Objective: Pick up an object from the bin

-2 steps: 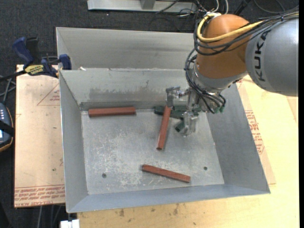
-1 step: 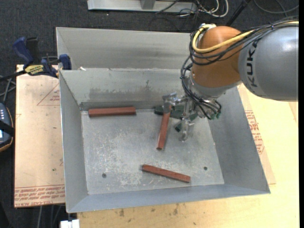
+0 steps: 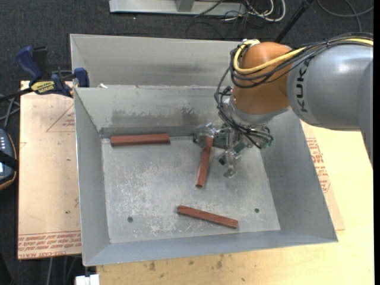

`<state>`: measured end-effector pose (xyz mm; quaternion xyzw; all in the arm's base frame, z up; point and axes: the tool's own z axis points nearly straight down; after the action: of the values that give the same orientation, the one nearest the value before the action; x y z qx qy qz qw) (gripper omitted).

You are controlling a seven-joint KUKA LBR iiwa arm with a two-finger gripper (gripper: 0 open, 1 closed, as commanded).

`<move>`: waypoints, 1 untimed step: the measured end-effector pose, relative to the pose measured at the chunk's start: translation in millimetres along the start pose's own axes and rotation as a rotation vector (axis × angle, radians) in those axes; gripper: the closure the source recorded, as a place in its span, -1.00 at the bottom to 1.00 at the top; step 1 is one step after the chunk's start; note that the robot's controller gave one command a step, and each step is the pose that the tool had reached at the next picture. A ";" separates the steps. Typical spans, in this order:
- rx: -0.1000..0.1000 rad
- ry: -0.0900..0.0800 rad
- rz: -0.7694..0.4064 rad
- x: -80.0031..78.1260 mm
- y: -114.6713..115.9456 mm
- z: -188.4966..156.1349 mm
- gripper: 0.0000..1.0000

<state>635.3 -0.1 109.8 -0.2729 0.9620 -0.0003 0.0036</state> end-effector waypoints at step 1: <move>-0.003 0.002 -0.244 3.9 5.1 31.4 1.00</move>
Offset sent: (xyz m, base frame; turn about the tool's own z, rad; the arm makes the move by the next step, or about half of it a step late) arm 0.0000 0.0000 0.0000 0.0000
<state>629.5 2.3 78.4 -0.3878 0.9218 0.0005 0.0020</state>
